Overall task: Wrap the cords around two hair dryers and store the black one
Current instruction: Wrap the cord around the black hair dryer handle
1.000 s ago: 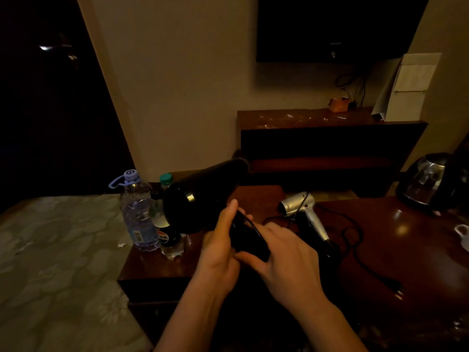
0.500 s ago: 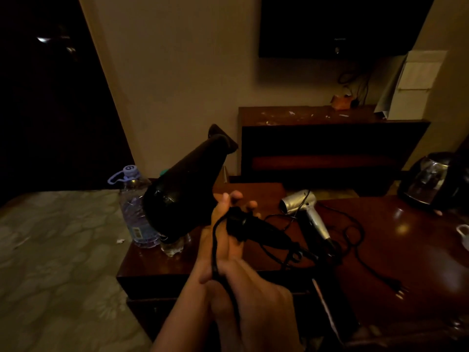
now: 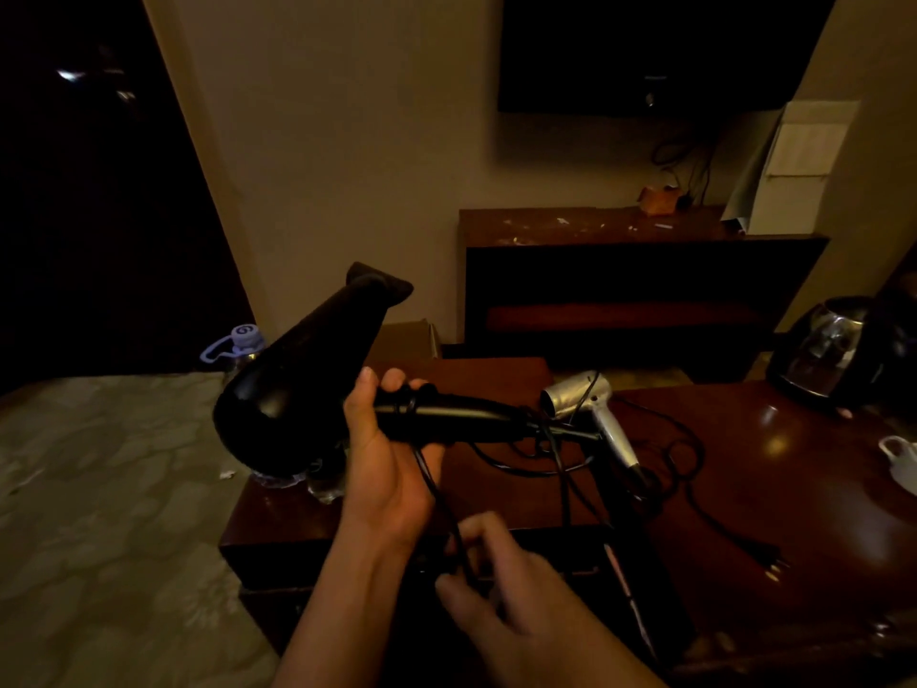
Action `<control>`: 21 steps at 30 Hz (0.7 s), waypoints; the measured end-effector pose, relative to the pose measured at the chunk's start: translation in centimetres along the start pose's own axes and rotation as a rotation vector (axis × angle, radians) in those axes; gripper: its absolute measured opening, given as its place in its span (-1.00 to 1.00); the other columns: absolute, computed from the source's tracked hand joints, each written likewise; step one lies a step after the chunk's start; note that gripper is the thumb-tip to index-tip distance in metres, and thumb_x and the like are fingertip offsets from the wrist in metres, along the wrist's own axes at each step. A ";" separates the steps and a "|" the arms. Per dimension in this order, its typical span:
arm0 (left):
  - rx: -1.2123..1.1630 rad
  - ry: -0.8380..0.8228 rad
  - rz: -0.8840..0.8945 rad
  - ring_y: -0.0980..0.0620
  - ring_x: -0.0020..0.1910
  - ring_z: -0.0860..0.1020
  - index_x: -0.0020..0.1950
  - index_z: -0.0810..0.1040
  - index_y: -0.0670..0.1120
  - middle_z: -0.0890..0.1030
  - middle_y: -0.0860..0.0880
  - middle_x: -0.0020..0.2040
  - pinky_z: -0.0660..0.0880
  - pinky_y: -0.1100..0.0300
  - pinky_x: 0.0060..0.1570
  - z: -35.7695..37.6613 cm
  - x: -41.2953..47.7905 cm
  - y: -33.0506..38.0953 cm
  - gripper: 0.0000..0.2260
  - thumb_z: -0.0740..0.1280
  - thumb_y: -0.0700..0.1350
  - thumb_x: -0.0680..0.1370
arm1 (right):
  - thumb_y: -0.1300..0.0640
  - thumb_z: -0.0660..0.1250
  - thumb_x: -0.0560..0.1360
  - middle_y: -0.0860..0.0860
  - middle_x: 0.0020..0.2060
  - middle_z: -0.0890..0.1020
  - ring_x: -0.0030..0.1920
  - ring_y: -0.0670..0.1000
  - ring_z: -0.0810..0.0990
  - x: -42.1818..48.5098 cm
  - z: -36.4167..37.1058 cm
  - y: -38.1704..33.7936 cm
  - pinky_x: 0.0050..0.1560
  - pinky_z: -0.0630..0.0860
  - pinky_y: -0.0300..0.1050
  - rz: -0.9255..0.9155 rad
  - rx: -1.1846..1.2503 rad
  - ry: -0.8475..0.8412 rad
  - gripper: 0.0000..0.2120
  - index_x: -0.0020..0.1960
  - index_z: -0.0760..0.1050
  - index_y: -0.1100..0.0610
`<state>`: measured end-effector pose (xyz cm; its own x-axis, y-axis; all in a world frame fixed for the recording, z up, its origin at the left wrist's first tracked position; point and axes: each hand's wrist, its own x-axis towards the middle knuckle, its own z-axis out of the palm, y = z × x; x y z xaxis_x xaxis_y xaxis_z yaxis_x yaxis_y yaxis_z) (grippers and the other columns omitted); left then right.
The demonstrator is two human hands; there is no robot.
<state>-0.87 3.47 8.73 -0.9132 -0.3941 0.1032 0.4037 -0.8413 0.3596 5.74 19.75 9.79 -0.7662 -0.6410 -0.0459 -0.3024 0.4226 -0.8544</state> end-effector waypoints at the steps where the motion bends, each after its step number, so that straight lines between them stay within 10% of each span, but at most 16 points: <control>1: 0.022 0.024 0.034 0.14 -0.15 0.53 -0.03 0.40 0.07 0.50 0.12 -0.20 0.50 0.13 0.08 -0.5 0.2 0.4 -0.89 0.31 0.04 0.58 | -0.38 0.14 0.51 -0.14 -0.06 0.57 -0.13 -0.24 0.56 -0.1 -0.4 0.7 -0.03 0.50 -0.18 0.073 0.009 0.046 -0.66 0.16 0.26 -0.22; 6: 0.047 0.003 0.024 0.13 -0.12 0.55 -0.03 0.39 0.07 0.49 0.13 -0.19 0.35 0.06 0.30 -0.4 0.8 1.9 -0.91 0.28 0.02 0.62 | -0.60 0.20 0.14 -0.03 0.01 0.50 -0.39 0.02 0.63 -0.4 -2.3 2.6 -0.18 0.63 0.17 0.244 0.318 0.278 -0.30 0.18 0.13 -0.38; 12: 0.117 0.029 0.025 0.11 0.00 0.49 -0.01 0.34 0.06 0.40 0.09 -0.10 0.21 -0.01 0.48 -0.6 1.2 2.4 -0.73 0.44 0.01 0.50 | -0.62 0.14 0.24 0.11 -0.14 0.72 -0.36 0.08 0.62 0.6 0.0 2.4 -0.38 0.46 -0.19 0.156 0.533 -0.177 -0.27 0.15 0.53 -0.15; 21: -0.070 -0.077 -0.256 0.11 -0.10 0.55 -0.17 0.59 -0.04 0.56 0.08 -0.13 0.60 0.17 0.05 1.9 -2.3 0.6 -0.76 0.23 0.00 0.61 | -0.30 0.27 0.51 0.03 -0.47 0.58 -0.38 0.12 0.59 3.4 -0.3 1.9 -0.24 0.51 0.03 -0.151 0.588 -0.152 -0.57 -0.22 0.49 0.07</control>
<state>1.34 4.58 10.51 -0.9865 -0.1378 0.0885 0.1591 -0.9346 0.3182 2.42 18.56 8.19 -0.6370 -0.7684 0.0613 -0.0054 -0.0751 -0.9972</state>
